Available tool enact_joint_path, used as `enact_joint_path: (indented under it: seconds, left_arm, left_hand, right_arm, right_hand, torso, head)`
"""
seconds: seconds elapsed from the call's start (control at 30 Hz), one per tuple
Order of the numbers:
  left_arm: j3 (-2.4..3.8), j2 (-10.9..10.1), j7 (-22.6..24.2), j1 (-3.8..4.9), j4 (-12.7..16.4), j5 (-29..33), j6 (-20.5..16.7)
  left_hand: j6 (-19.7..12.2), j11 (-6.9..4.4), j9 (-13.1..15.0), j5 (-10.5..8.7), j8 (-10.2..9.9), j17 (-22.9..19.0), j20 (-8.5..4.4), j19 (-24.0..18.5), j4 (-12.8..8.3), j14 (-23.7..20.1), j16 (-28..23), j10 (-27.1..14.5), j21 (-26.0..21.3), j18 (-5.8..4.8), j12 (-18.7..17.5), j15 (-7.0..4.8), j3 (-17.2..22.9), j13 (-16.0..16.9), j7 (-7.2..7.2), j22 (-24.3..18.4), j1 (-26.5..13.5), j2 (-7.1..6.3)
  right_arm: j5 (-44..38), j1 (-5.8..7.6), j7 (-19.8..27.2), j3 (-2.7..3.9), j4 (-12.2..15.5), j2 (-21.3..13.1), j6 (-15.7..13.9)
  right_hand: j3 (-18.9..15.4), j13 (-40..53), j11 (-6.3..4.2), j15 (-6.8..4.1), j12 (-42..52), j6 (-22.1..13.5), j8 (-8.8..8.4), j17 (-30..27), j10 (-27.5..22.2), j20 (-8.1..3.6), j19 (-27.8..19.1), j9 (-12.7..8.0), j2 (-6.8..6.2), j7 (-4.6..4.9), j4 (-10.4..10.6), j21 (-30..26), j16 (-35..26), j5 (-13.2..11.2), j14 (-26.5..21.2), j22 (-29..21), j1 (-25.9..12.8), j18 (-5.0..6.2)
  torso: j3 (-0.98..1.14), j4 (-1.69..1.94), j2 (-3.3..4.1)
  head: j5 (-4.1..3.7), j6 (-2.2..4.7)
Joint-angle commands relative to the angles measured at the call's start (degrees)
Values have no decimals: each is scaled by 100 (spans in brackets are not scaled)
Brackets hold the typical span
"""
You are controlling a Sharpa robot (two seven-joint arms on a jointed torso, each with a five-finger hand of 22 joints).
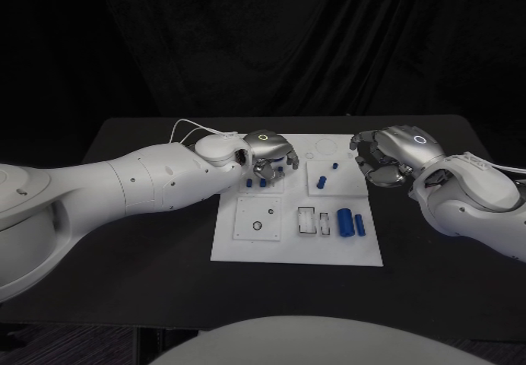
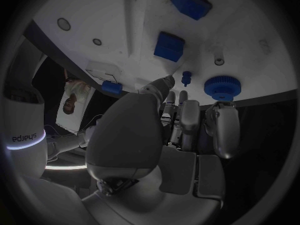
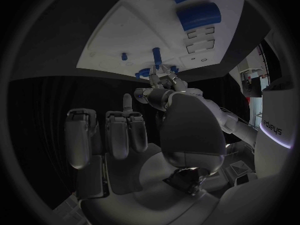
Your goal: Assemble the parts on the task board
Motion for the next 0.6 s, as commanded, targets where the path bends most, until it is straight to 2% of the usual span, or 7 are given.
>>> enact_joint_path:
  seconds: [0.03, 0.2, 0.3, 0.6]
  left_arm:
    - [5, -3, -96, 18, -11, -26, 237]
    - [5, -1, -109, 18, -54, -26, 193]
    - [5, 1, -111, 18, -87, -26, 147]
    - [5, 16, -135, 17, -192, -26, 160]
  left_hand:
    - [26, 10, -10, 40, 2, -1, 12, 40, -40, 41, 32, 54, 9, -52, 45, 11, 3, -9, 22, 1115, -12, -66]
    - [58, 17, -35, 146, 4, -23, 17, 44, -77, 32, 33, 60, 9, -52, 52, 18, 48, -18, 36, 1117, 20, -59]
    - [64, 17, -41, 168, 4, -20, 17, 41, -87, 34, 37, 61, 3, -51, 53, 18, 60, -21, 35, 1115, 28, -57]
    - [115, 23, -72, 302, 8, -82, 15, 29, -131, -2, 20, 29, -16, -46, 31, 12, 157, -52, 24, 1111, 67, -16]
  right_arm:
    - [-15, -10, -93, 4, -4, 3, 8]
    - [-15, -10, -94, 4, -10, 15, 38]
    - [-15, -11, -99, 4, -14, 24, 59]
    - [-15, -11, -125, 4, -18, 31, 107]
  right_hand:
    - [-11, 1284, -15, -32, -27, 13, 41, 1261, 432, -33, 429, 9, 24, 2, -31, -9, -28, -23, 539, 1388, -46, 2]
    - [-10, 1286, -14, -31, -26, 26, 51, 1255, 433, -32, 428, 10, 29, 3, -36, -12, -30, -23, 538, 1387, -44, 2]
    - [-9, 1286, -14, -31, -25, 31, 54, 1252, 434, -32, 428, 10, 32, 3, -38, -11, -32, -22, 537, 1387, -44, 2]
    - [-7, 1283, -13, -30, -27, 50, 67, 1249, 432, -32, 427, 11, 41, 3, -43, -13, -33, -22, 537, 1386, -41, 3]
  torso:
    - [14, -25, 8]
    - [26, -44, 18]
    - [14, -29, 12]
    - [8, -11, 12]
  head:
    - [8, -1]
    - [24, -1]
    - [6, -1]
    - [-33, -1]
